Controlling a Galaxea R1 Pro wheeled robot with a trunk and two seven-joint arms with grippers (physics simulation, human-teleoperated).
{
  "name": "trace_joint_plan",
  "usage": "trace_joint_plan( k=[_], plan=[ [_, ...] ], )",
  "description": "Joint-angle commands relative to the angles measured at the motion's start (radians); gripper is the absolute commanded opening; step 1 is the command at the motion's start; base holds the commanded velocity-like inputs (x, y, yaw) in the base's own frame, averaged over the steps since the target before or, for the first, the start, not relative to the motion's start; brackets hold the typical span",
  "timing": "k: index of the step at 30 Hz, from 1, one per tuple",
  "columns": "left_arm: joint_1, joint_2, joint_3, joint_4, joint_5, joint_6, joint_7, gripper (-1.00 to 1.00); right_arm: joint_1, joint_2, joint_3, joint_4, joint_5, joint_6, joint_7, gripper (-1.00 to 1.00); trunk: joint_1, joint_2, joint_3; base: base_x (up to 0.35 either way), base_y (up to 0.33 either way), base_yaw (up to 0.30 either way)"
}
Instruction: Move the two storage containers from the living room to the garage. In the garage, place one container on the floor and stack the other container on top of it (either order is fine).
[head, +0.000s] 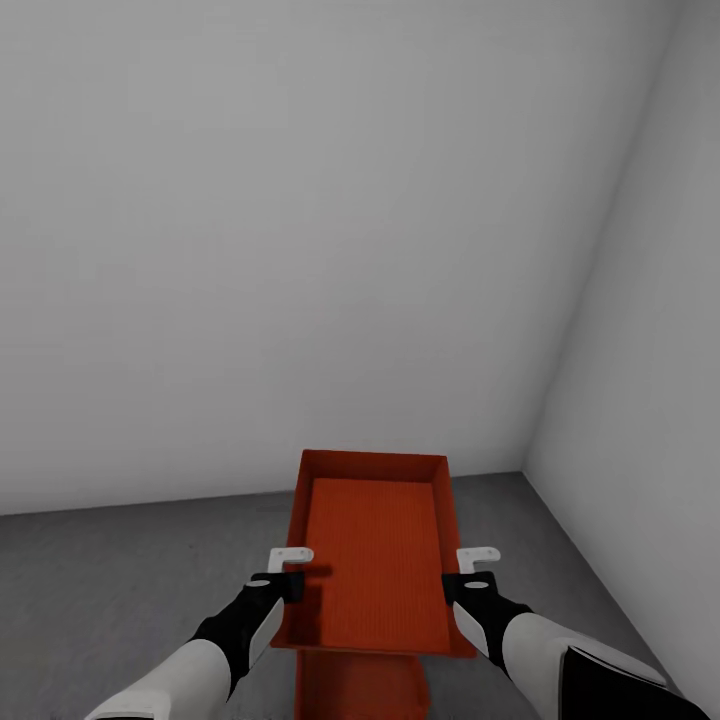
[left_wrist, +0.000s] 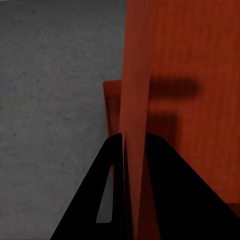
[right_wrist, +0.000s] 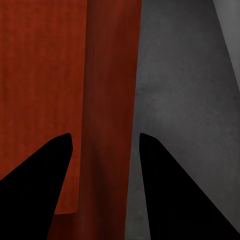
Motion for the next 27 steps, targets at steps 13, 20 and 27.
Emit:
trace_joint_plan(
  k=[13, 20, 27],
  plan=[
    [-0.001, 0.007, 0.022, -0.001, -0.008, 0.007, 0.0, -1.0, -0.001, -0.001, 0.011, 0.007, 0.001, 0.0, -0.004, -1.0, 0.001, -0.002, -0.023, 0.0, 0.0, 0.0],
    [-0.001, 0.007, 0.022, -0.001, -0.008, 0.007, 0.0, -1.0, -0.001, -0.001, 0.011, 0.007, 0.001, 0.0, -0.004, -1.0, 0.001, -0.002, -0.034, 0.0, 0.0, 0.0],
    [-0.001, 0.007, 0.022, -0.001, -0.008, 0.007, 0.001, -1.0, -0.001, -0.001, 0.011, 0.007, 0.001, 0.0, -0.004, -1.0, 0.001, -0.002, -0.045, 0.0, 0.0, 0.0]
  ],
)
